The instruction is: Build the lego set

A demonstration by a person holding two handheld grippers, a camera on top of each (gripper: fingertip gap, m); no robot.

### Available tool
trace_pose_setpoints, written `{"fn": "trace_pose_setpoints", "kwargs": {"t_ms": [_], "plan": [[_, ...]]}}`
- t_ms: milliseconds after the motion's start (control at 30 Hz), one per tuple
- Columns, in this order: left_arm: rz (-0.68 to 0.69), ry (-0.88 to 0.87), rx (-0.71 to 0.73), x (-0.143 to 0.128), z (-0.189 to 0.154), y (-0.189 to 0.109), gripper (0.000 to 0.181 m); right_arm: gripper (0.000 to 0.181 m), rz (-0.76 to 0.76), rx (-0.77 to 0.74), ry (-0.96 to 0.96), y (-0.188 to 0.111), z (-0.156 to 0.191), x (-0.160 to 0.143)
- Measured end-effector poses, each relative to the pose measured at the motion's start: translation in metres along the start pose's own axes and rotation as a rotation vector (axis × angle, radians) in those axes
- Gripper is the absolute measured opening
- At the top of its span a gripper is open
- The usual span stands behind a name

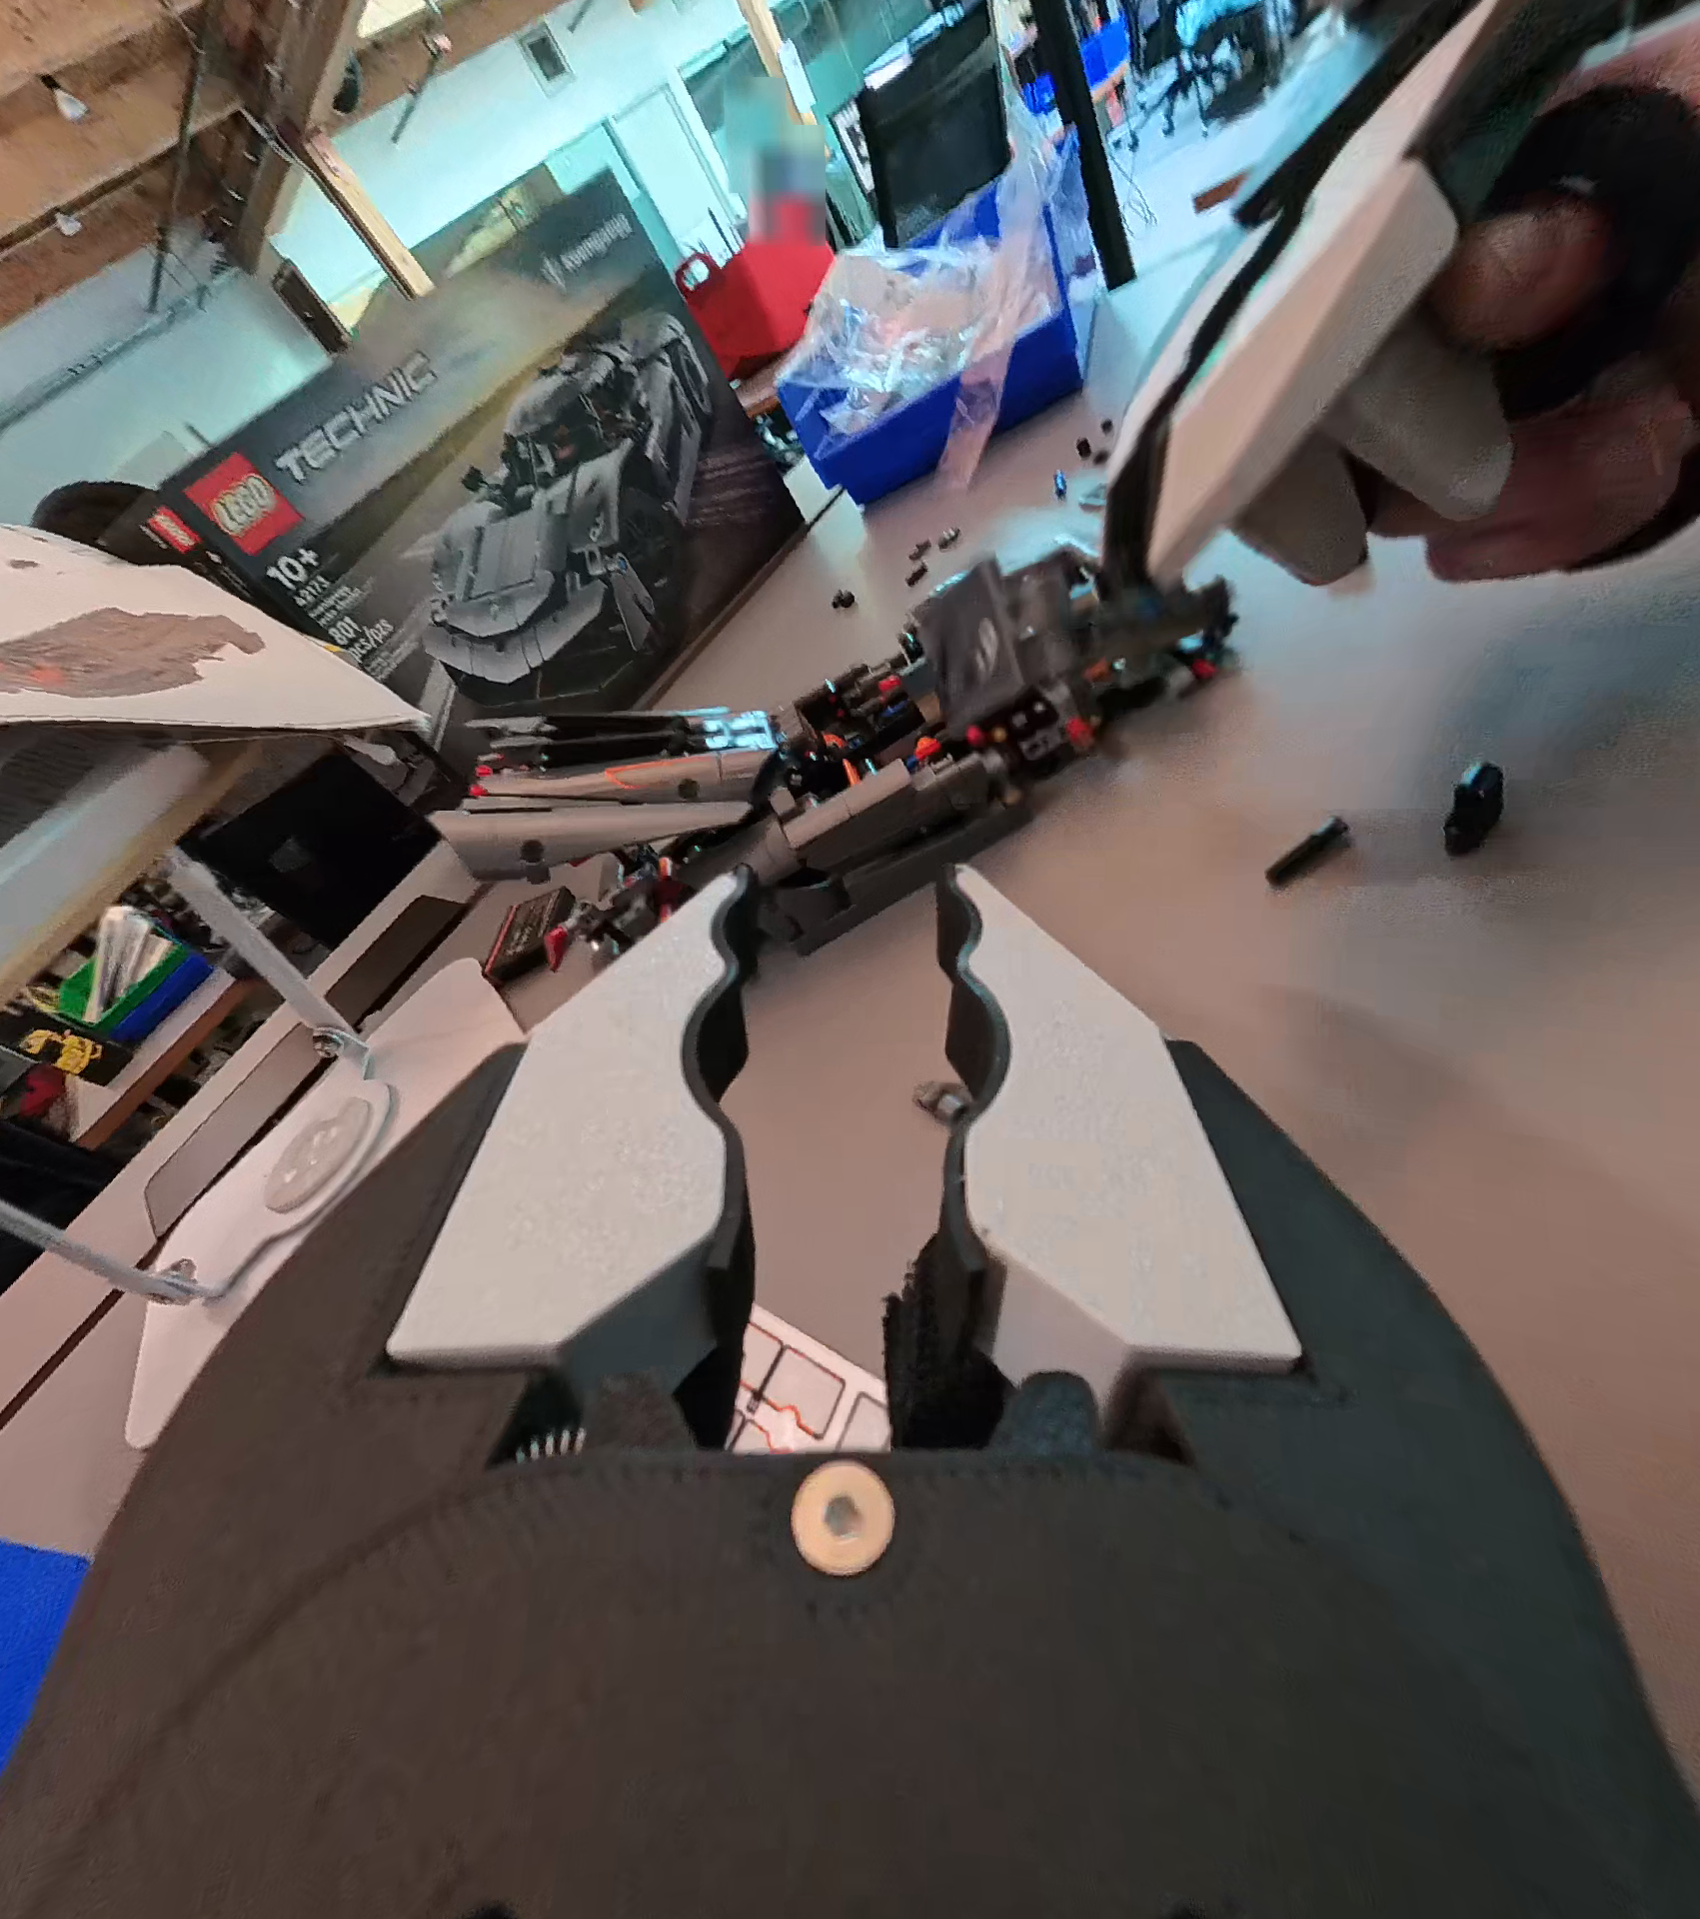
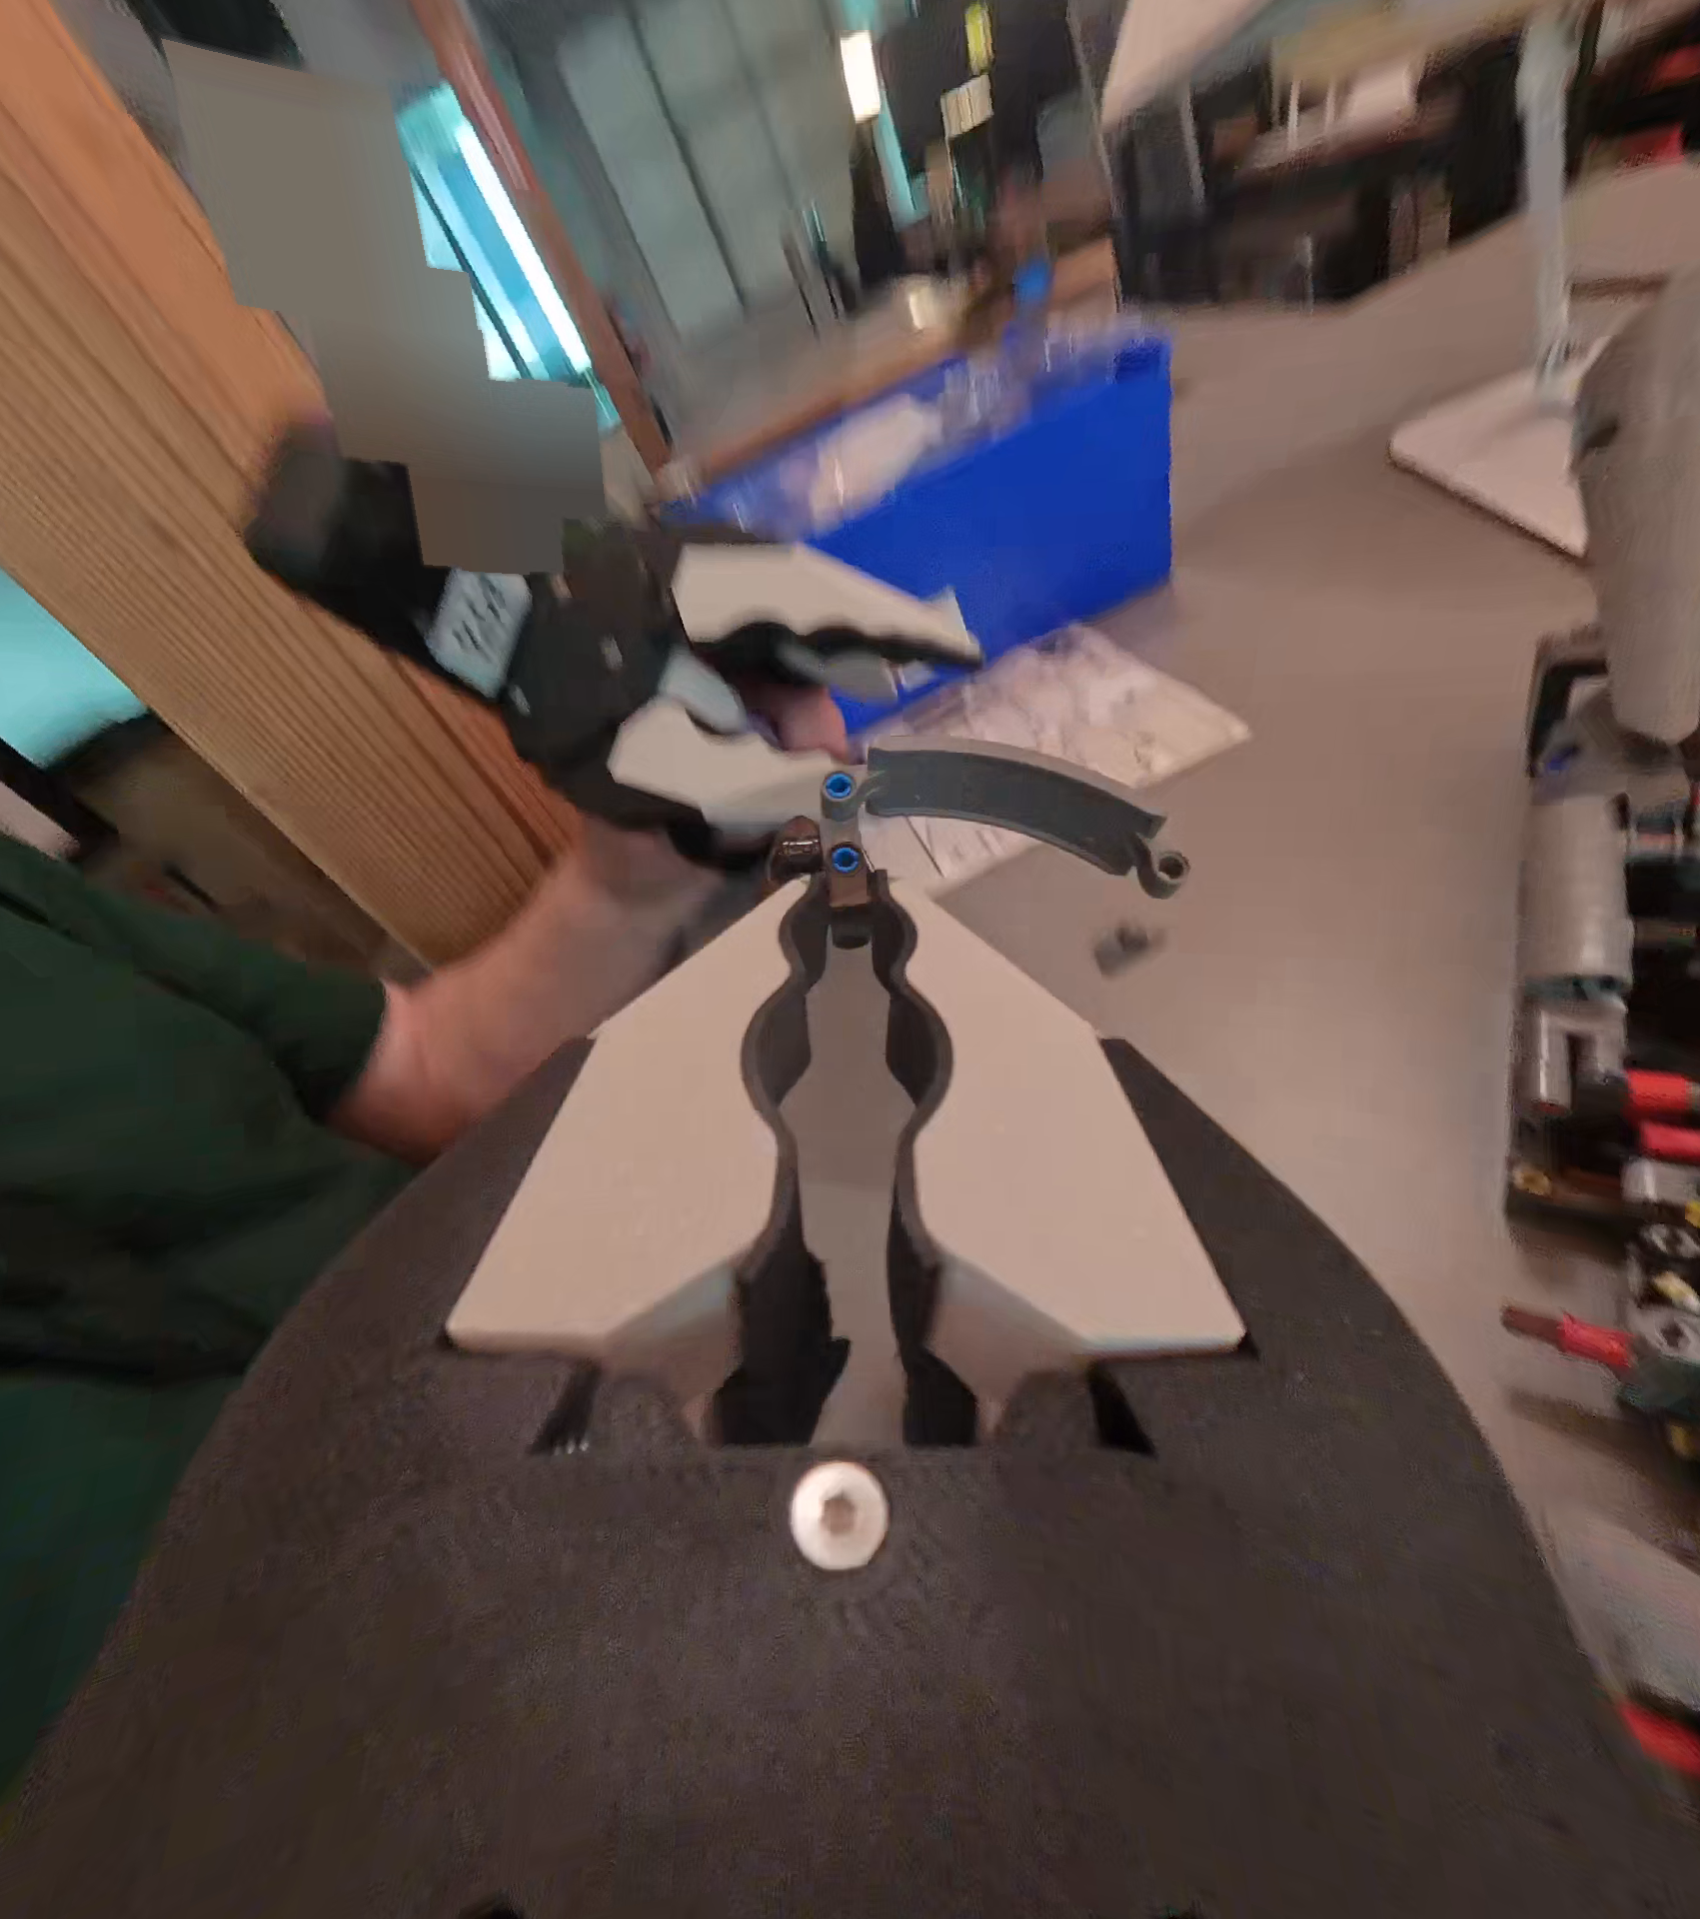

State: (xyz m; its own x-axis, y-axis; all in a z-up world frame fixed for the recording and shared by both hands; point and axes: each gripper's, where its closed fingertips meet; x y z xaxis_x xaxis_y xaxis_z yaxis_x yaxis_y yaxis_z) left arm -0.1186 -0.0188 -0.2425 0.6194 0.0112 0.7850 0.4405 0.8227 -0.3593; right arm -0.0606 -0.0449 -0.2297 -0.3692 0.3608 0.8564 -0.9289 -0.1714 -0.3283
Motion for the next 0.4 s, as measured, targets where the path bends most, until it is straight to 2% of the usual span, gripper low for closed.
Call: {"fn": "trace_pose_setpoints", "kwargs": {"t_ms": [67, 200, 400], "plan": [[-0.031, 0.002, 0.024, 0.01, 0.004, -0.004, 0.036, 0.006, -0.161, 0.131, 0.068, -0.013, 0.009, 0.022], [-0.124, 0.044, 0.071, 0.04, 0.007, -0.014, 0.052, 0.006, -0.343, 0.329, 0.096, -0.022, 0.034, 0.052], [-0.195, 0.149, 0.149, 0.076, 0.015, -0.021, 0.056, 0.006, -0.442, 0.513, 0.16, -0.021, 0.048, 0.068]]}}
Point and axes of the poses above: each gripper's, where its closed fingertips meet, y out along the fingers, x out of its top, z = x × y across the jaws, and after that the axes turned 13 degrees about z, right-handed
